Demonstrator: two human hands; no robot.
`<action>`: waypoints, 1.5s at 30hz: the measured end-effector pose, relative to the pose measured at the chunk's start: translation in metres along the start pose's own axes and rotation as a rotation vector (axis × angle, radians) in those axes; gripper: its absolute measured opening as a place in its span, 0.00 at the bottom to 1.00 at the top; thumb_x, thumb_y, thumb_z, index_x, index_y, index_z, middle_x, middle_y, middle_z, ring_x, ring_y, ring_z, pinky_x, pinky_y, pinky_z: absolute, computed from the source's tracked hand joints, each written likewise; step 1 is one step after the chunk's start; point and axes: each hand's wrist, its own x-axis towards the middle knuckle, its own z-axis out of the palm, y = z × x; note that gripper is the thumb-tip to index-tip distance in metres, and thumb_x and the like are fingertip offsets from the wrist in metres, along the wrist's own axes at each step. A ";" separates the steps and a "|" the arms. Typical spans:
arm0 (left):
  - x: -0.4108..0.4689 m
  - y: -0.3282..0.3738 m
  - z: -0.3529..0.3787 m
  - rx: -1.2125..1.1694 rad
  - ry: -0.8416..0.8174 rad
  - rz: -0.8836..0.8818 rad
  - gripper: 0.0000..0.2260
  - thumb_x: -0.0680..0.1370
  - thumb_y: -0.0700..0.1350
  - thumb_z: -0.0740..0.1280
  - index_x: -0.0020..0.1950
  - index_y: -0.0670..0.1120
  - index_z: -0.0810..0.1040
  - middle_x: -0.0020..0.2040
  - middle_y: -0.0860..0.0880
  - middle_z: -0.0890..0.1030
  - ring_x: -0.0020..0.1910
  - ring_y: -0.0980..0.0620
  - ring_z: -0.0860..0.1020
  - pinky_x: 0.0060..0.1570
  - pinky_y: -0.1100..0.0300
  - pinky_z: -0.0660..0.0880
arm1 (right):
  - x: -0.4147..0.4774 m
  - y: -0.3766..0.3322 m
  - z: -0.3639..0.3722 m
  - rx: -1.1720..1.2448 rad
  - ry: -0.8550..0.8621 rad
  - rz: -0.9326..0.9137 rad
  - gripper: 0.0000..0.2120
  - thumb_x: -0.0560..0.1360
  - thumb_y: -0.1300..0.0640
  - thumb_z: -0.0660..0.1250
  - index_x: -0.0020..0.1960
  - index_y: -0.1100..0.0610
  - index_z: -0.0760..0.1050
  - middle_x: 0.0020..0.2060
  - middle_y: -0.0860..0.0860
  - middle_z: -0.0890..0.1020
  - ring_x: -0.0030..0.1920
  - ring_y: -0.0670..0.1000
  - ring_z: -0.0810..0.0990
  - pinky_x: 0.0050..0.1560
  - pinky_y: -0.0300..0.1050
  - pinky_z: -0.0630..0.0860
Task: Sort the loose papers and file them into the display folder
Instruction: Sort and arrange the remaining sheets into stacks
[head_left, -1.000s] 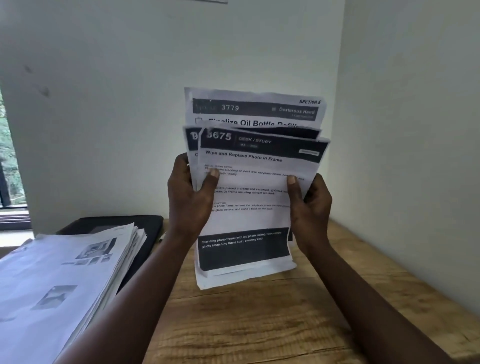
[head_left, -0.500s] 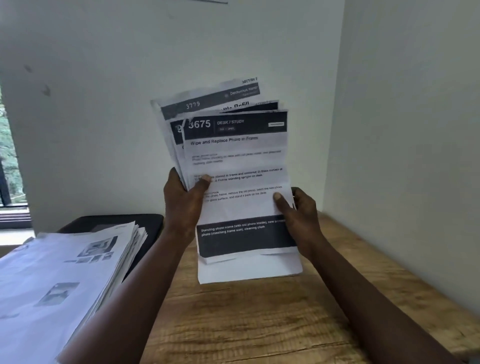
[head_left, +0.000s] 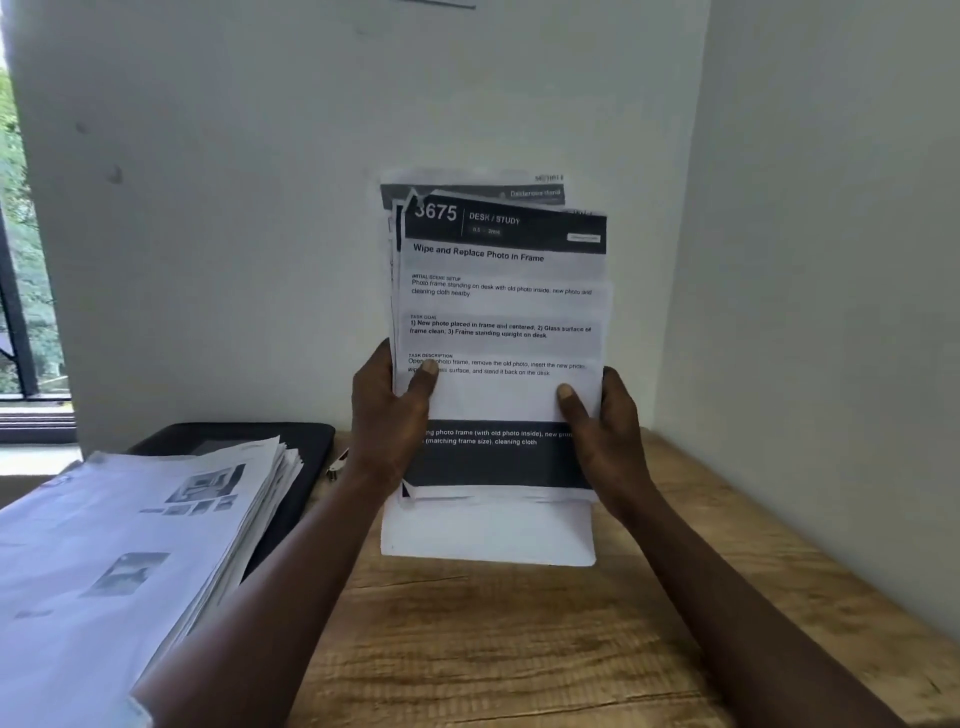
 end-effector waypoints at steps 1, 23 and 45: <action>0.001 0.003 0.001 0.034 0.032 0.066 0.11 0.83 0.40 0.68 0.65 0.45 0.80 0.57 0.52 0.86 0.56 0.54 0.84 0.58 0.53 0.82 | 0.000 -0.004 0.001 0.007 0.031 -0.054 0.11 0.83 0.55 0.66 0.64 0.56 0.73 0.56 0.47 0.82 0.55 0.43 0.81 0.55 0.41 0.78; 0.001 -0.011 0.005 0.035 -0.065 -0.068 0.17 0.76 0.55 0.73 0.61 0.51 0.77 0.55 0.52 0.86 0.53 0.51 0.85 0.55 0.42 0.82 | 0.003 0.000 0.008 0.081 0.078 0.029 0.18 0.81 0.50 0.68 0.68 0.51 0.69 0.58 0.42 0.80 0.54 0.35 0.81 0.50 0.35 0.81; -0.008 -0.037 0.011 0.082 -0.193 -0.192 0.15 0.80 0.45 0.69 0.66 0.52 0.78 0.59 0.54 0.85 0.57 0.51 0.84 0.59 0.43 0.81 | -0.004 0.012 0.011 0.097 0.131 0.134 0.17 0.80 0.57 0.70 0.67 0.53 0.72 0.58 0.47 0.82 0.56 0.44 0.81 0.52 0.37 0.80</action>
